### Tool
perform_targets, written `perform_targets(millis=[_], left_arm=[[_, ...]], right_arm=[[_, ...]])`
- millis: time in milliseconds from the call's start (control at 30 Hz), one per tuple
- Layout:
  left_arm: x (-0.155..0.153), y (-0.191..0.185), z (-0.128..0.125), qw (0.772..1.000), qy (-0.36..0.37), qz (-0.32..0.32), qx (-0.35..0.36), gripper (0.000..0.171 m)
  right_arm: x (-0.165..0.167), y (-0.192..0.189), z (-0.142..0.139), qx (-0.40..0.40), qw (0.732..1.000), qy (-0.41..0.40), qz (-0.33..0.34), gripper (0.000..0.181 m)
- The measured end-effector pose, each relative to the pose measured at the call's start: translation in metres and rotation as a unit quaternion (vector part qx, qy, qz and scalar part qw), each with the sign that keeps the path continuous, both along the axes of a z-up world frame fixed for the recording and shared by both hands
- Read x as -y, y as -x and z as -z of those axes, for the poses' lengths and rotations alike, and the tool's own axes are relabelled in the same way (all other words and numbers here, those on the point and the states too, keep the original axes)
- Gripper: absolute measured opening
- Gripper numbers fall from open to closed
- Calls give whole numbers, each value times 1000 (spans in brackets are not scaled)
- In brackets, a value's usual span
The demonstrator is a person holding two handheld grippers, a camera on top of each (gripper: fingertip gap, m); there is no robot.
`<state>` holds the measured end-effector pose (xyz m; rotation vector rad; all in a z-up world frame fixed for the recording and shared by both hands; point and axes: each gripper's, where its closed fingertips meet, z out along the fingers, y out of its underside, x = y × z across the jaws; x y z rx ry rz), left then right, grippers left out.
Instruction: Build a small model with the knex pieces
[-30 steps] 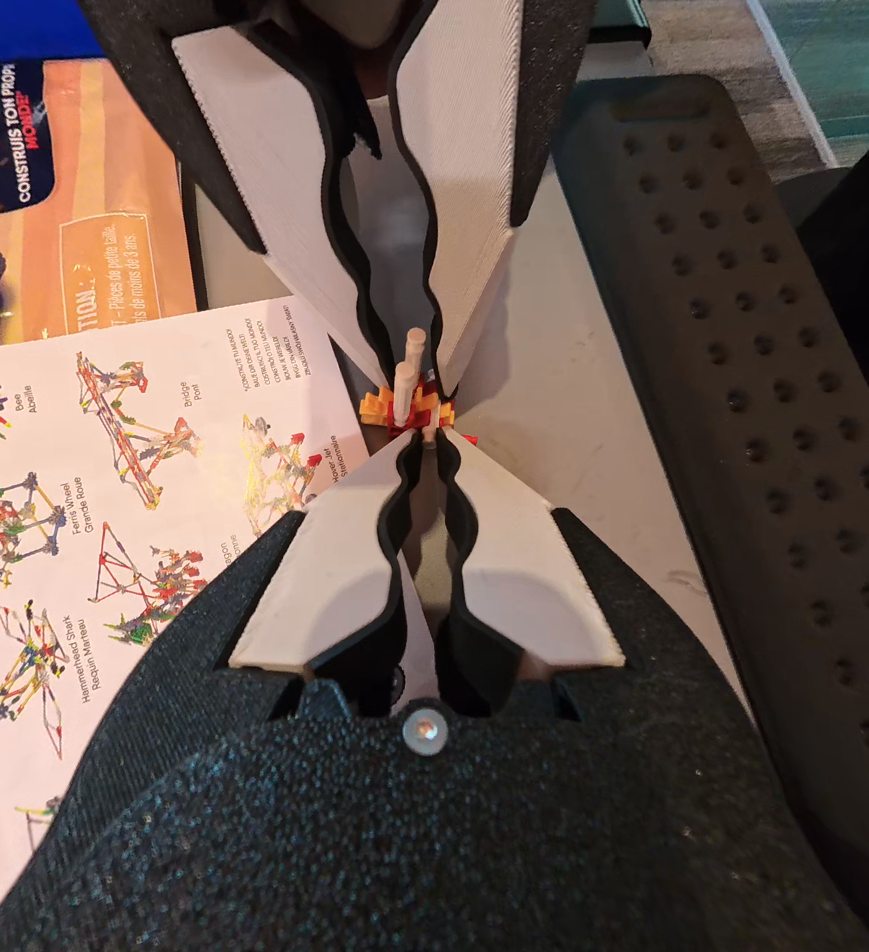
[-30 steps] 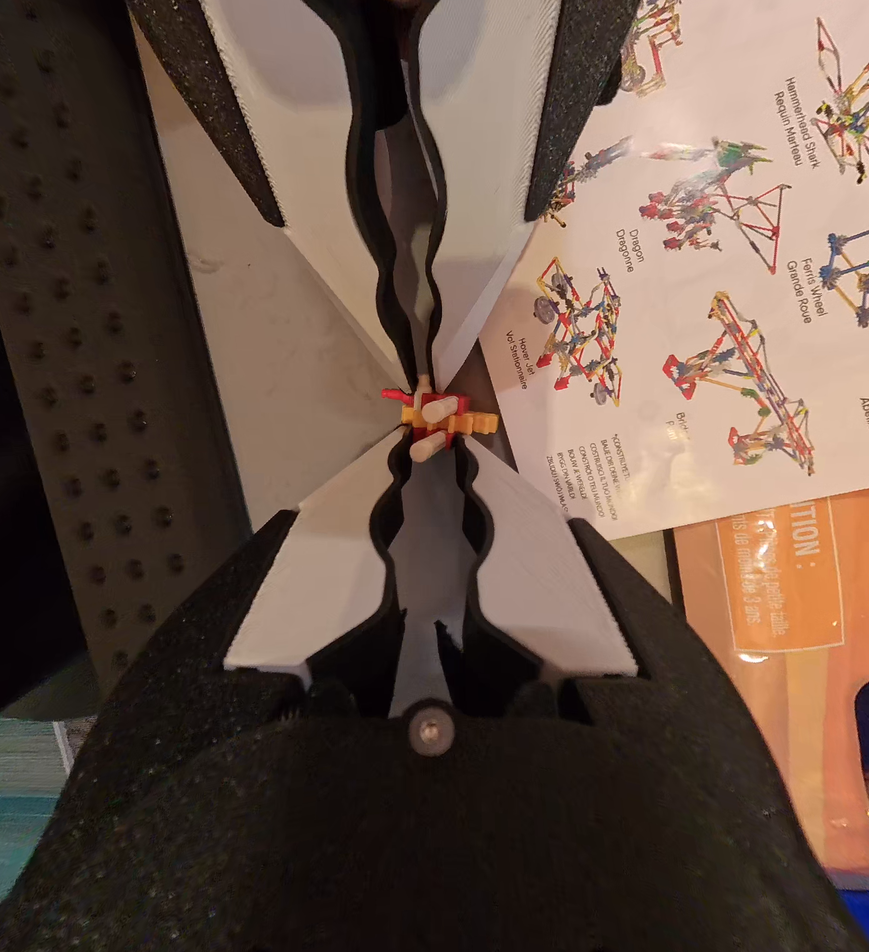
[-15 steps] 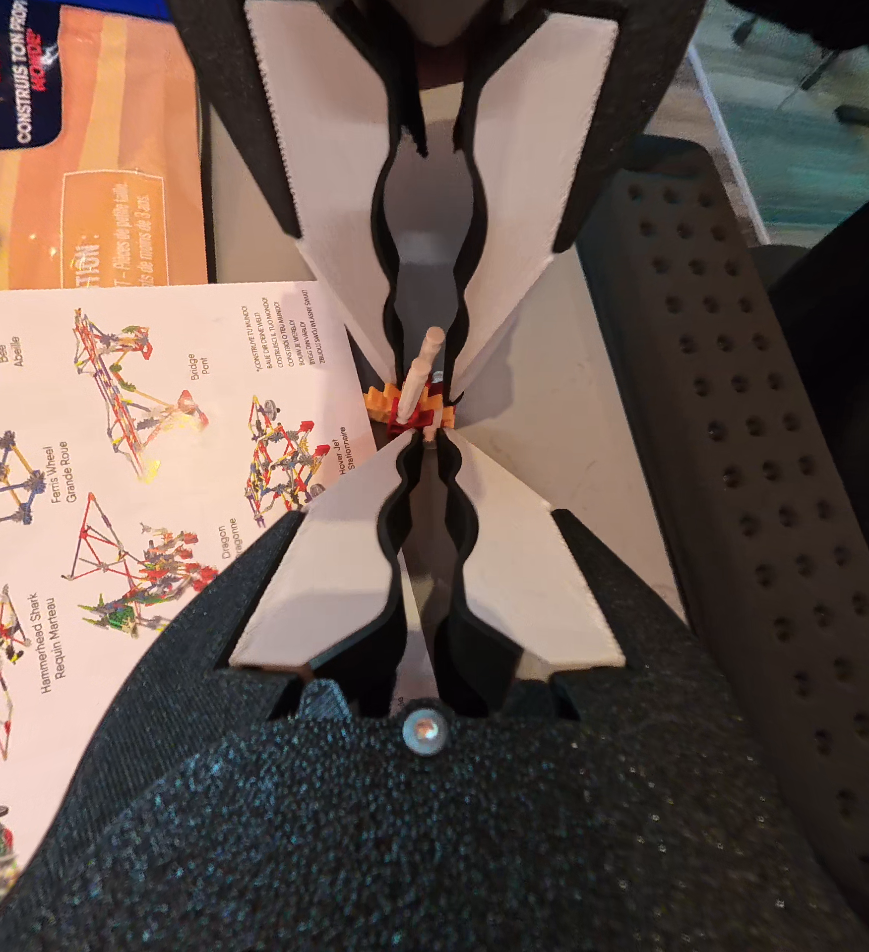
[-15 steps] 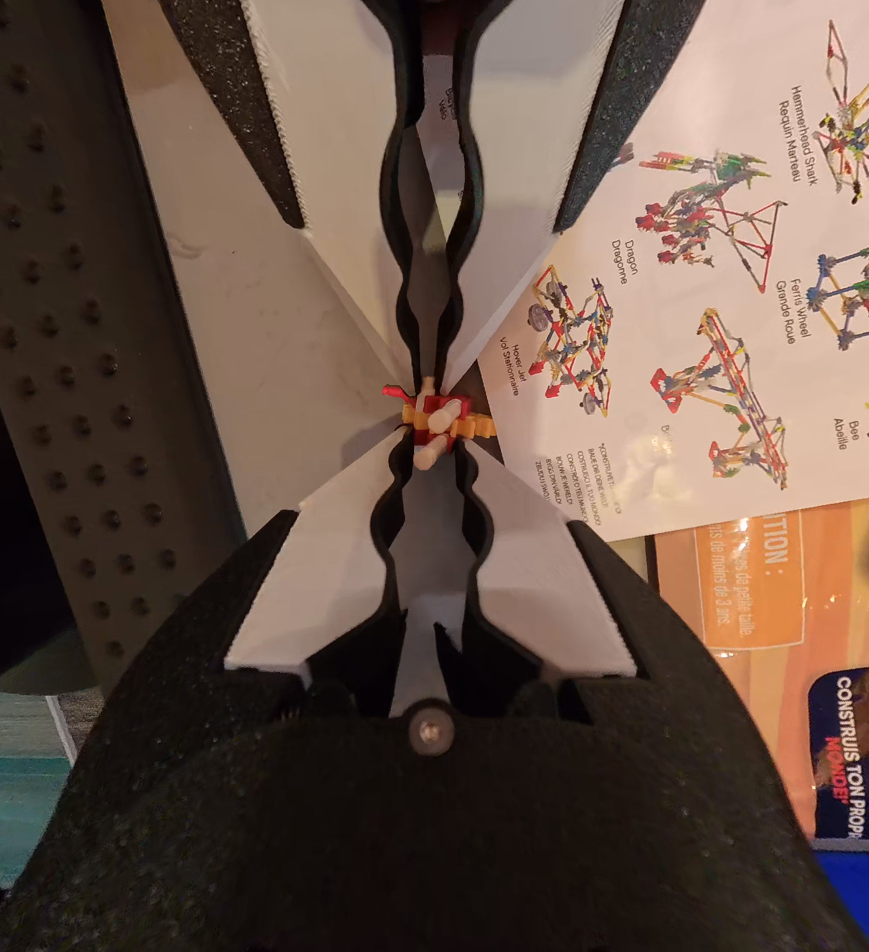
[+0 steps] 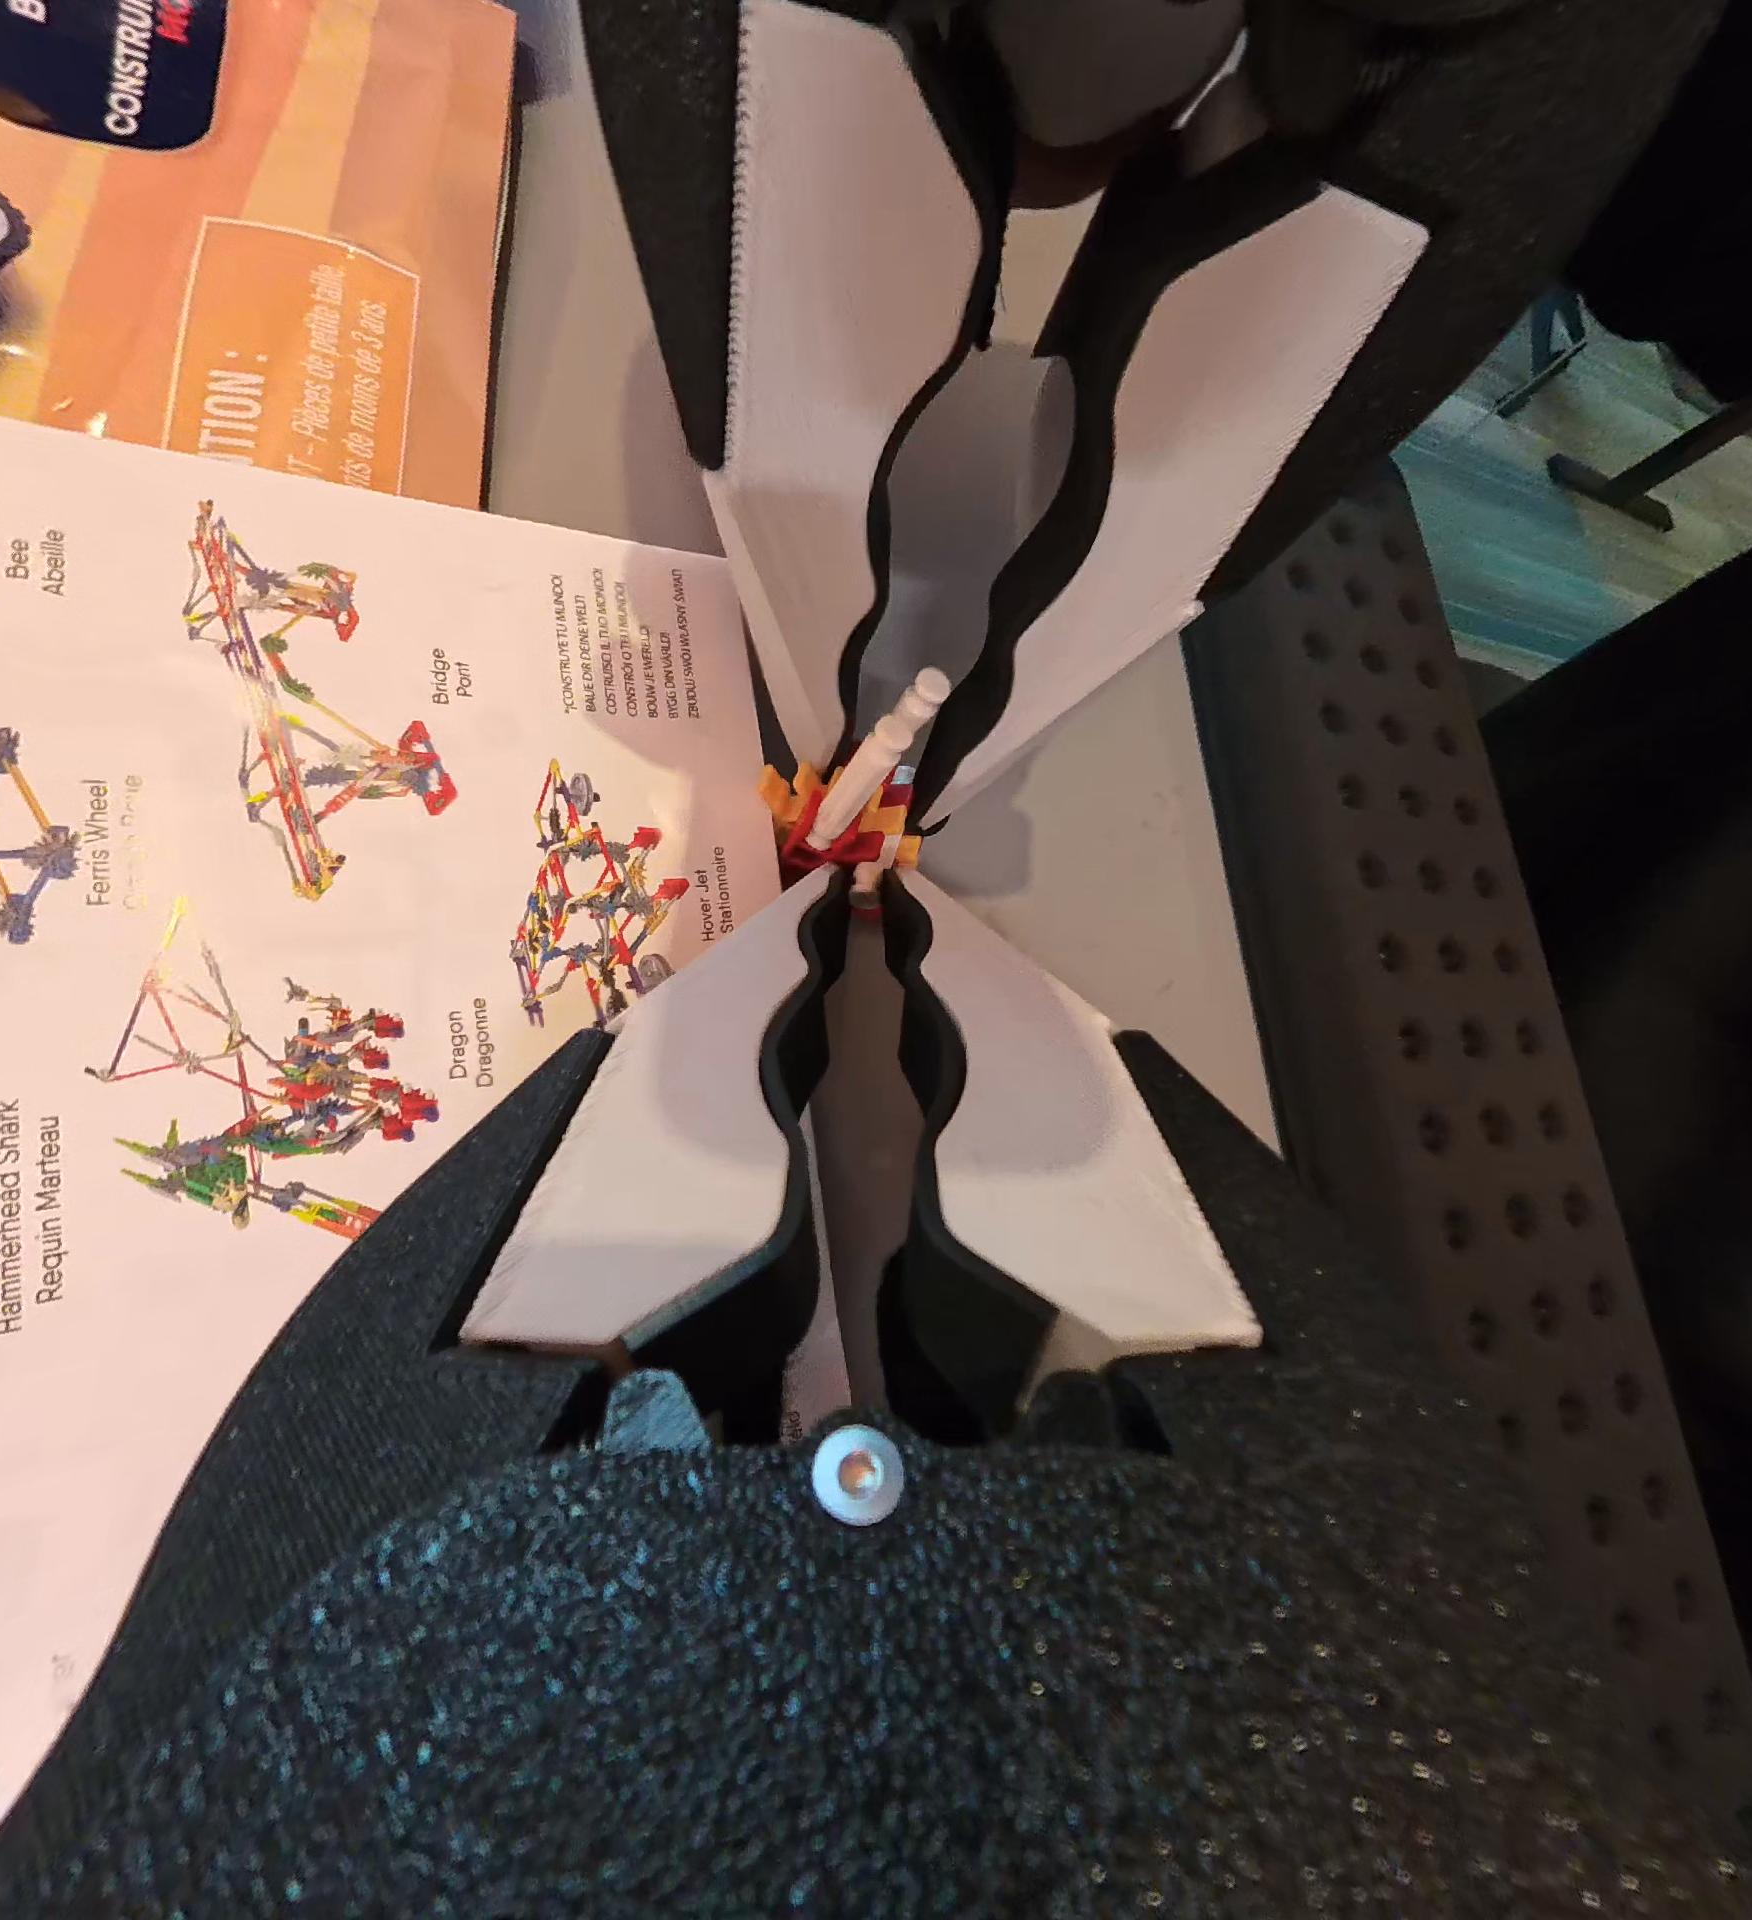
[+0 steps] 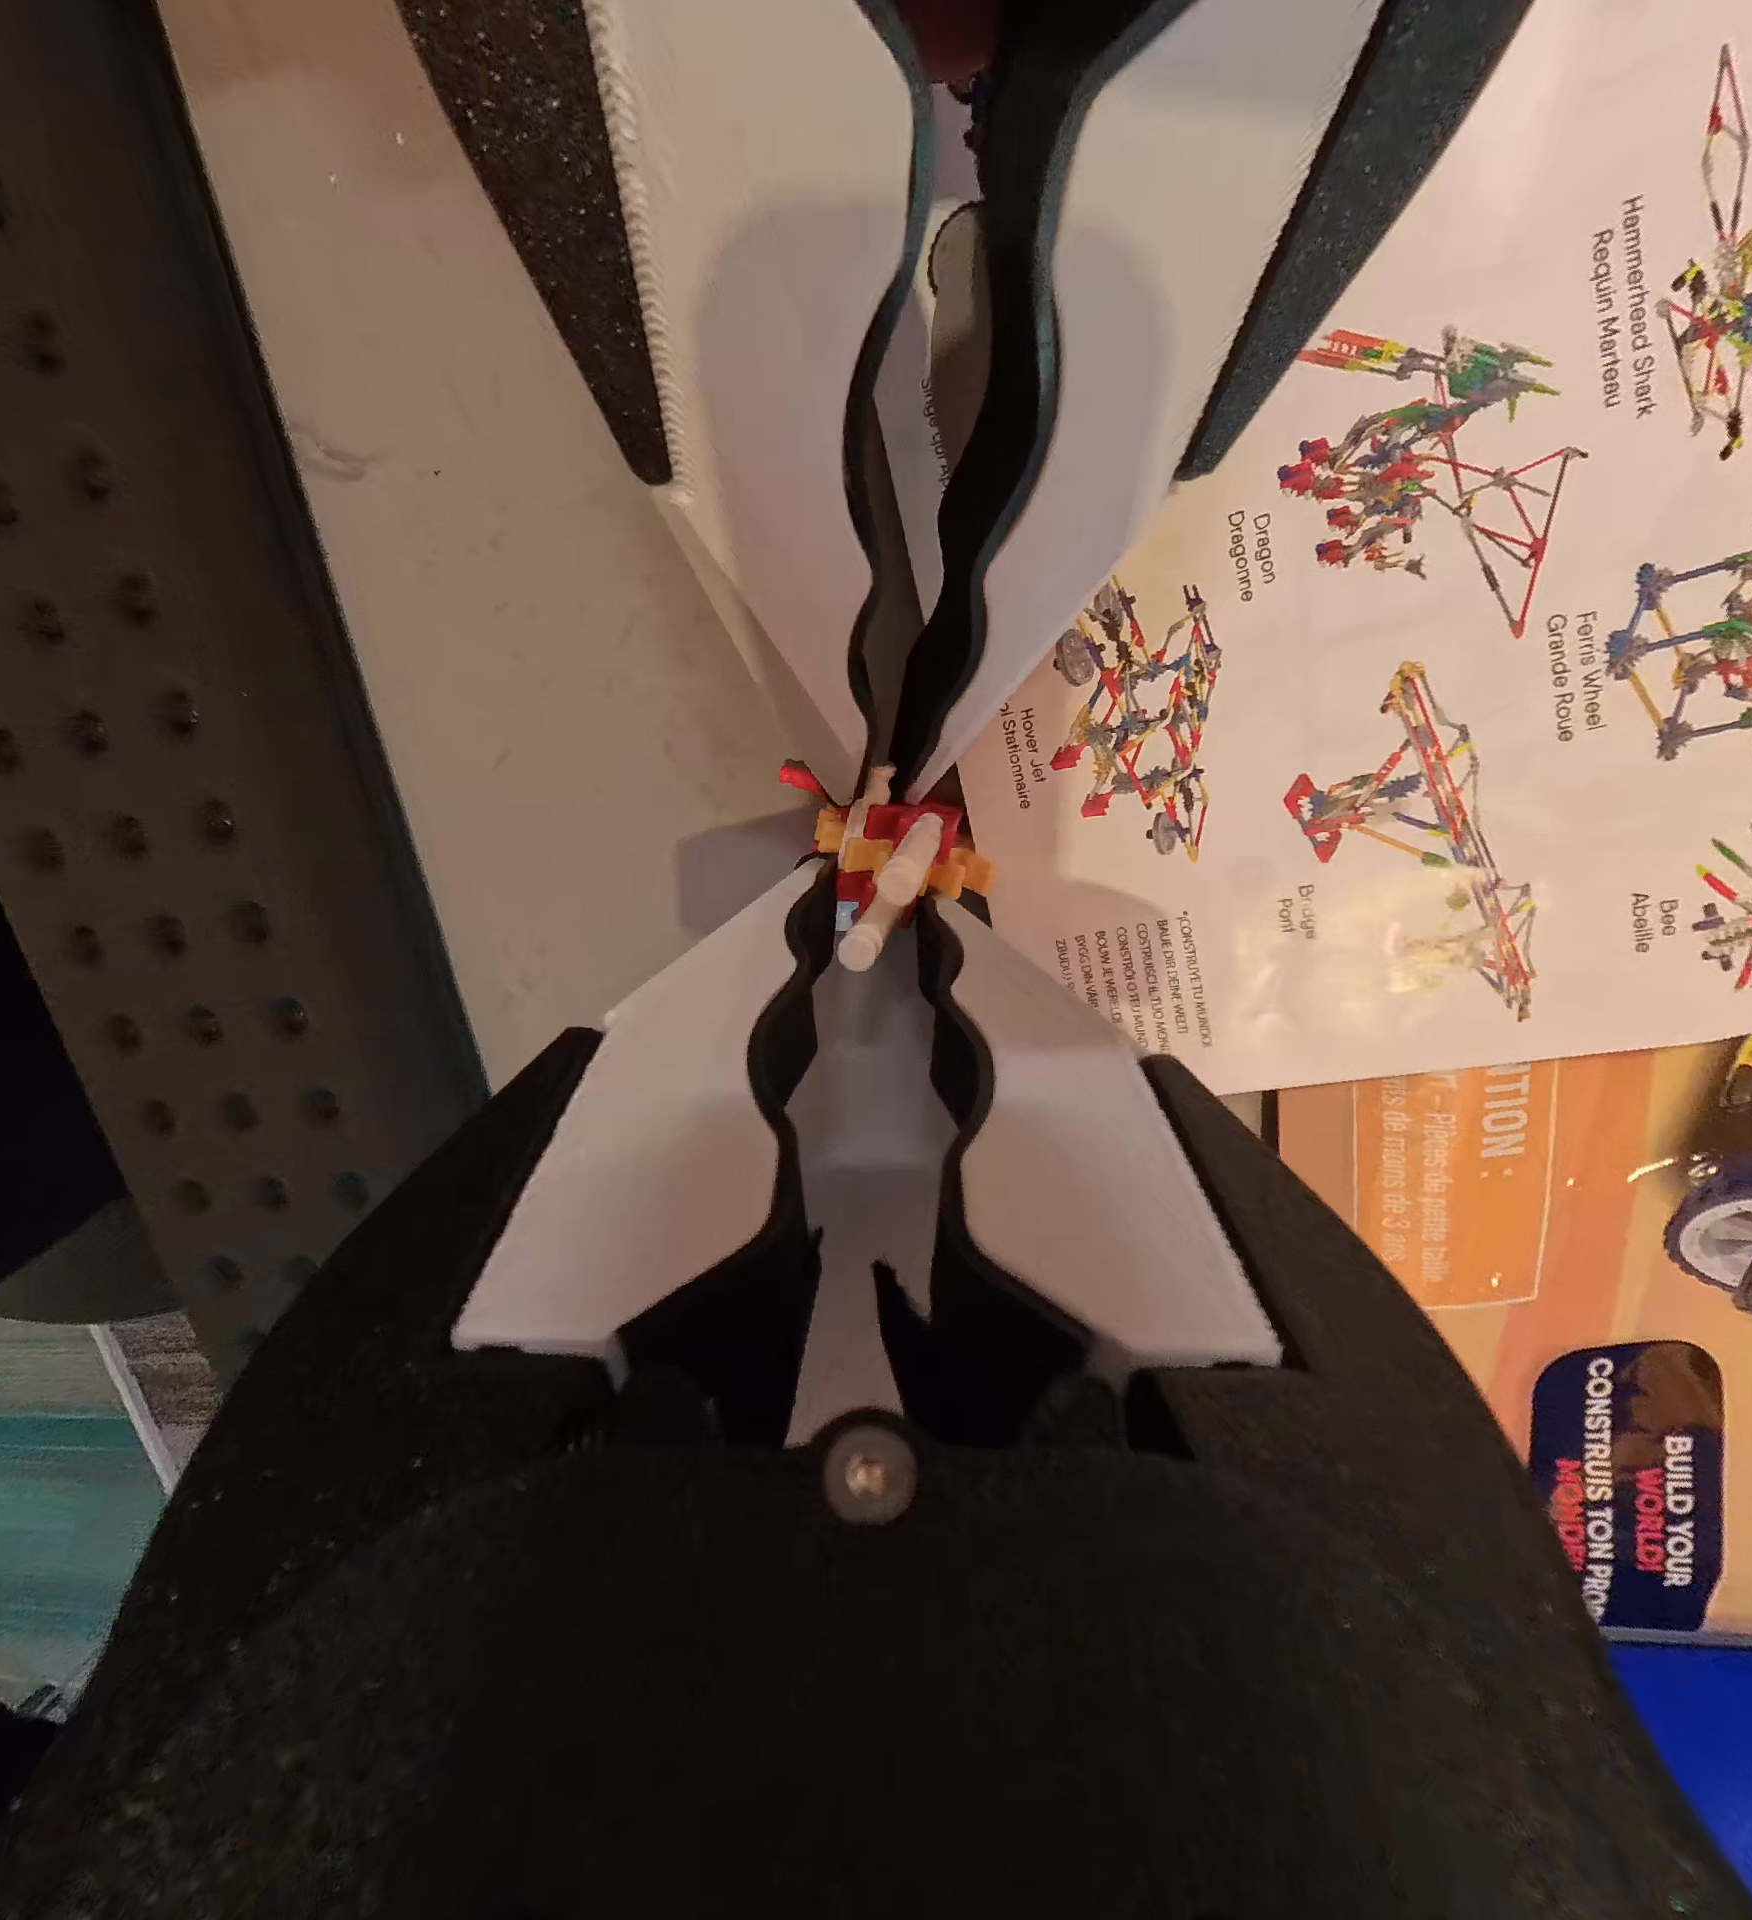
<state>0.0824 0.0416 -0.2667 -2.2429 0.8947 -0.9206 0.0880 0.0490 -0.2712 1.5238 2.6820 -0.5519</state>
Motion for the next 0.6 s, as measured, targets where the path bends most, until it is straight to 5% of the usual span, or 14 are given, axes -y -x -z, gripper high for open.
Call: perform_targets(millis=[467,600], left_arm=[[-3,-1,2,998,-39,11,-42,2],[-3,-2,2,998,-45,15,-49,2]], right_arm=[[-16,1,-6,-111,991,-45,64,24],[-15,6,-3,-135,989,-40,39,31]])
